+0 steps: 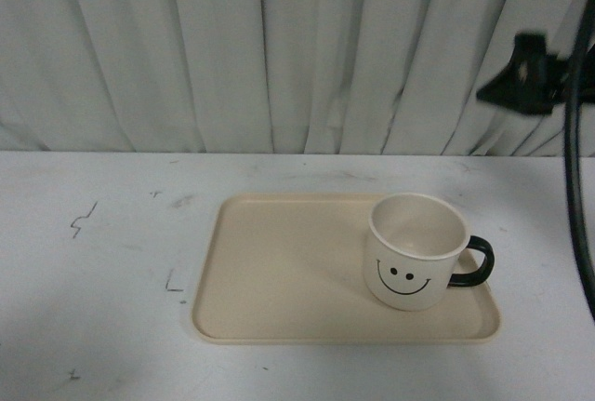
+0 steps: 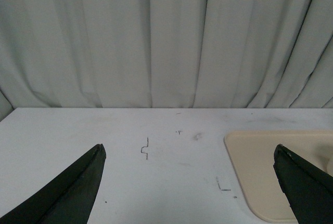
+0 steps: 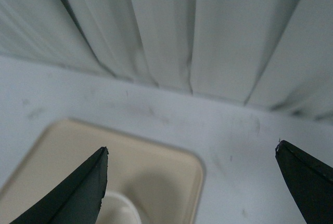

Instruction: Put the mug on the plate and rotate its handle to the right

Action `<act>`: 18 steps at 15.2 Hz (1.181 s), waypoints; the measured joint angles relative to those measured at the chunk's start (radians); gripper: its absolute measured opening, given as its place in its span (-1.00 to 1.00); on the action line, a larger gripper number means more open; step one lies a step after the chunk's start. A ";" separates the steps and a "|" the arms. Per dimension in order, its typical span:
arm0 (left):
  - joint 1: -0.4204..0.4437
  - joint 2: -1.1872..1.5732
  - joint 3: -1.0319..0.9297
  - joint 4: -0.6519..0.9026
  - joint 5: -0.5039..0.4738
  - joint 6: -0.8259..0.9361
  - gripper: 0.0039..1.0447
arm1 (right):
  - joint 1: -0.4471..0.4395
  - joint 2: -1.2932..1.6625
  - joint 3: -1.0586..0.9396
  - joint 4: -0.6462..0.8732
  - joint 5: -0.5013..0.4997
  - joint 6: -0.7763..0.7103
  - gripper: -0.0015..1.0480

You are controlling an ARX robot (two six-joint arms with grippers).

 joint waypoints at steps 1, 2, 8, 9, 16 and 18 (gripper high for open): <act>0.000 0.000 0.000 0.000 0.000 0.000 0.88 | 0.015 -0.045 -0.048 0.207 0.043 0.029 0.82; 0.000 0.000 0.000 0.002 0.000 0.000 0.88 | 0.037 -0.073 -0.145 0.486 0.238 0.051 0.58; 0.002 0.000 0.000 0.000 -0.001 0.000 0.88 | -0.016 -0.352 -0.670 0.890 0.362 0.076 -0.77; 0.002 0.000 0.000 0.000 -0.001 0.000 0.88 | -0.018 -0.382 -0.738 0.885 0.360 0.074 -0.97; 0.002 0.000 0.000 0.000 0.000 0.000 0.88 | -0.018 -0.655 -1.006 0.886 0.360 0.078 -0.96; 0.002 0.000 0.000 0.000 0.000 0.000 0.88 | -0.018 -0.743 -1.053 0.816 0.359 0.078 -0.96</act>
